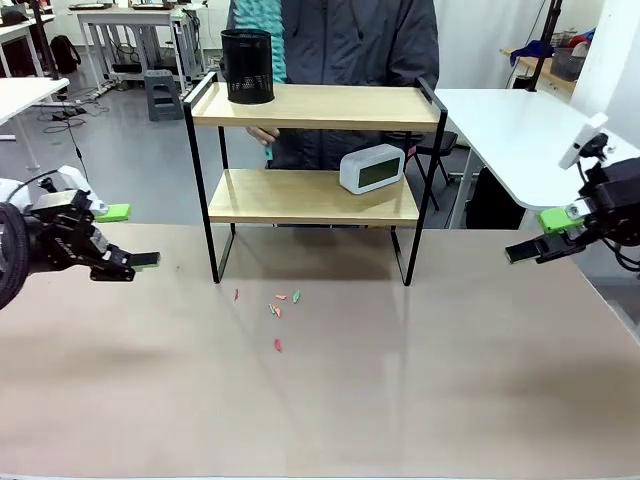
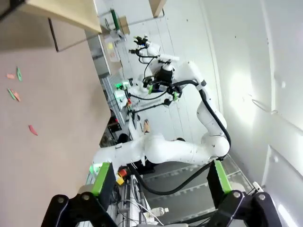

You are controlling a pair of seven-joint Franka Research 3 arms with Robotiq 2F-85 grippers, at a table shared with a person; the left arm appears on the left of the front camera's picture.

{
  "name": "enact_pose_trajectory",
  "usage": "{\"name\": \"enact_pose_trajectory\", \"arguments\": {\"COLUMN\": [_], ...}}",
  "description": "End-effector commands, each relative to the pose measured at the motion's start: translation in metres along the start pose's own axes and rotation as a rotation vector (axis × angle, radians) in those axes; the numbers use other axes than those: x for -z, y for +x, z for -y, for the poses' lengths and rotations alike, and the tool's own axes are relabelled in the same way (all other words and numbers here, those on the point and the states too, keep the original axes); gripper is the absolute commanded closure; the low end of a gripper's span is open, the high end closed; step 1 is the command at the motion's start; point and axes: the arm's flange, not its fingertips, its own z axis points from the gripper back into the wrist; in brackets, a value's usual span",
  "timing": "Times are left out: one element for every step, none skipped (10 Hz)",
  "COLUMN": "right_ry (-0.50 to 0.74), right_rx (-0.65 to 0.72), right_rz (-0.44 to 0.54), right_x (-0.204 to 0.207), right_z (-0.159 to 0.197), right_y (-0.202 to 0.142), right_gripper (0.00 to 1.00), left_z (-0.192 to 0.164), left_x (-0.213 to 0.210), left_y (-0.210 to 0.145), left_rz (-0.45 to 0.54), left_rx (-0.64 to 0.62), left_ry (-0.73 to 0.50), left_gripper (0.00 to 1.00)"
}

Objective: Clean the shelf.
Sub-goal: Hand the Duster back to the human.

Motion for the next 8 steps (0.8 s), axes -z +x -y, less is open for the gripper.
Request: {"name": "enact_pose_trajectory", "arguments": {"right_ry": [-0.025, -0.025, -0.025, -0.025, -0.025, -0.025, -0.025, -0.025], "right_rx": [0.048, 0.048, 0.048, 0.048, 0.048, 0.048, 0.048, 0.048], "right_rz": [0.033, 0.033, 0.033, 0.033, 0.033, 0.033, 0.033, 0.033], "right_x": [-0.0304, -0.0304, -0.0304, -0.0304, -0.0304, -0.0304, -0.0304, -0.0304], "right_z": [0.0369, 0.0369, 0.0369, 0.0369, 0.0369, 0.0369, 0.0369, 0.0369], "right_y": [-0.0192, -0.0192, -0.0192, -0.0192, -0.0192, -0.0192, -0.0192, -0.0192], "right_gripper": [0.0, 0.0, 0.0, 0.0, 0.0, 0.0, 0.0, 0.0], "left_z": [0.0242, 0.0242, 0.0242, 0.0242, 0.0242, 0.0242, 0.0242, 0.0242], "left_x": [-0.0274, -0.0274, -0.0274, -0.0274, -0.0274, -0.0274, -0.0274, -0.0274], "left_y": [-0.0019, -0.0019, -0.0019, -0.0019, -0.0019, -0.0019, -0.0019, -0.0019], "left_rz": [0.037, 0.037, 0.037, 0.037, 0.037, 0.037, 0.037, 0.037], "left_rx": [0.03, 0.03, 0.03, 0.03, 0.03, 0.03, 0.03, 0.03], "left_ry": [0.017, 0.017, 0.017, 0.017, 0.017, 0.017, 0.017, 0.017], "left_gripper": [0.0, 0.0, 0.0, 0.0, 0.0, 0.0, 0.0, 0.0]}}
